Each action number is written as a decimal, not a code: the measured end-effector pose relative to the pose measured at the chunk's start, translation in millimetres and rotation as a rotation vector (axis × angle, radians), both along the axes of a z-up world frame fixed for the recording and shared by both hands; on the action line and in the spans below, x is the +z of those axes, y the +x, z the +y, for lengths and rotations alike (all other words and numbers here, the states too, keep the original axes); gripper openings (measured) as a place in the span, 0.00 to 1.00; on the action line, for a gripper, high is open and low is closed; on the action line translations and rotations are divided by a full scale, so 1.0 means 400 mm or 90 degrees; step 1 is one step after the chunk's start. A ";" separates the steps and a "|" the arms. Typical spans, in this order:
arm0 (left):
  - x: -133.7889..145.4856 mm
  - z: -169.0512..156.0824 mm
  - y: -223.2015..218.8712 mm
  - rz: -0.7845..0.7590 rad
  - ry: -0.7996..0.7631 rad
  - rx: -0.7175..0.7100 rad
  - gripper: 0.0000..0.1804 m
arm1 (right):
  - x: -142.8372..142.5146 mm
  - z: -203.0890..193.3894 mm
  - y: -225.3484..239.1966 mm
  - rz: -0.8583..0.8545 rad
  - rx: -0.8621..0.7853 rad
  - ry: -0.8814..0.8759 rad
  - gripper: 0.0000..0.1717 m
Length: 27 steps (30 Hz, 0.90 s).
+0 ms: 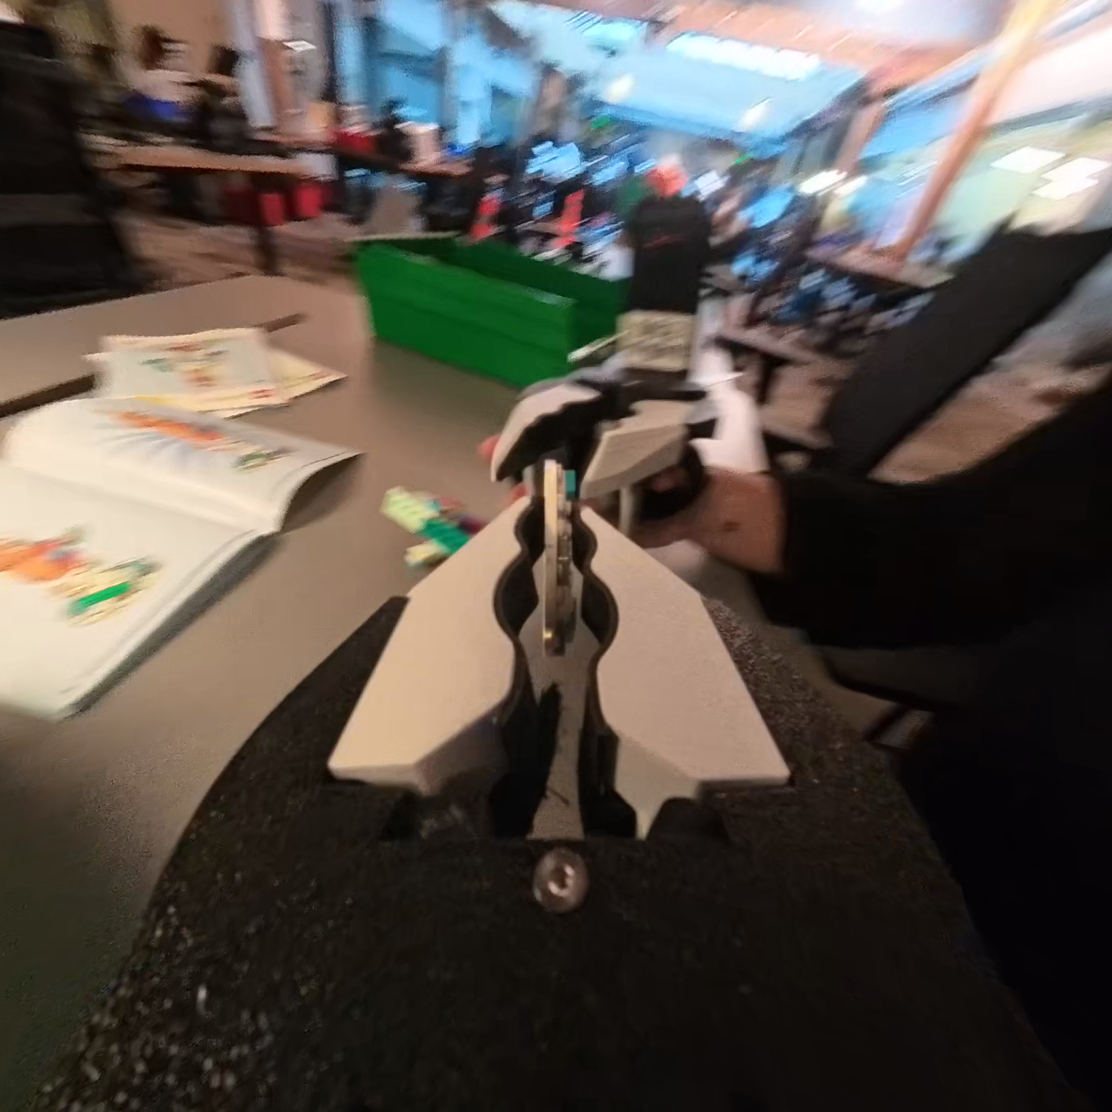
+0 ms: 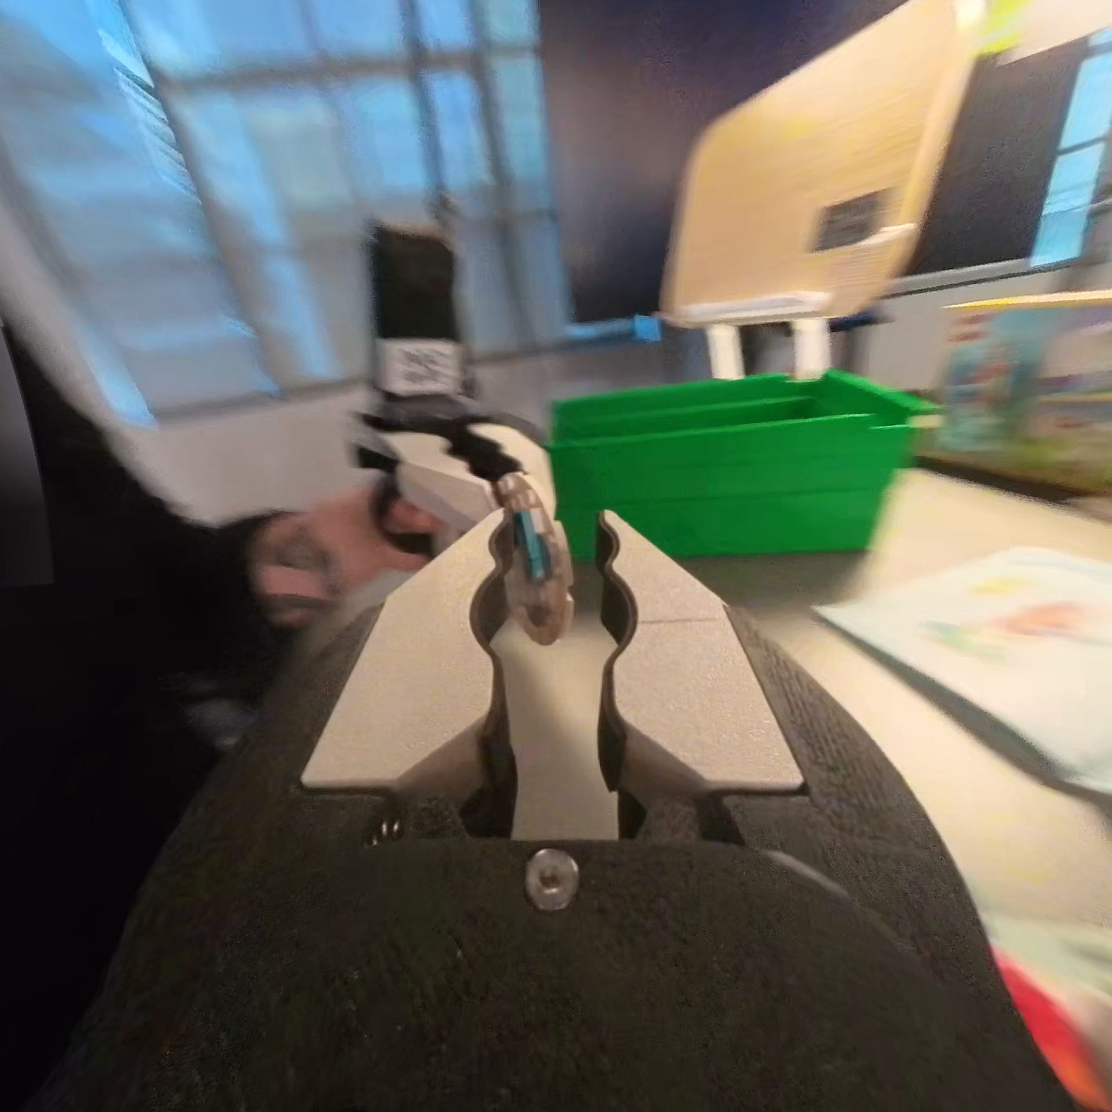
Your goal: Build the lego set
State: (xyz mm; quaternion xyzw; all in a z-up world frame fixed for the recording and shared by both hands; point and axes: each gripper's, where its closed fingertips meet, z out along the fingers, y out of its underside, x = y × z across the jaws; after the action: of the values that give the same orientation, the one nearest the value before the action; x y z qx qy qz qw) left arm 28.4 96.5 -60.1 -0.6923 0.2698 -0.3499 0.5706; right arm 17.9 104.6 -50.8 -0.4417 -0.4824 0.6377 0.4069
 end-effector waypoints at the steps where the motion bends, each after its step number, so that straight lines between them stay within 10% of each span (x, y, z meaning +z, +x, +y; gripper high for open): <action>1: 0.023 -0.023 0.010 -0.037 -0.001 -0.038 0.02 | 0.019 -0.025 0.017 0.021 0.074 -0.059 0.13; 7: 0.048 -0.054 0.021 -0.026 0.011 -0.042 0.03 | 0.050 -0.074 0.041 0.057 0.170 -0.087 0.04; 10: 0.041 -0.058 0.017 -0.013 0.016 -0.028 0.19 | 0.065 -0.049 0.049 0.082 0.152 -0.117 0.03; 27: 0.066 -0.062 0.022 -0.120 0.009 -0.067 0.02 | 0.076 -0.063 0.063 0.102 0.217 -0.171 0.03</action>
State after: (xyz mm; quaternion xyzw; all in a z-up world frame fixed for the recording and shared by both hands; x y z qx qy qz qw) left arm 37.3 71.7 -33.9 -0.6373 0.2529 -0.4412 0.5791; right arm 42.9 79.4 -20.3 -0.3522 -0.4270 0.7885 0.2682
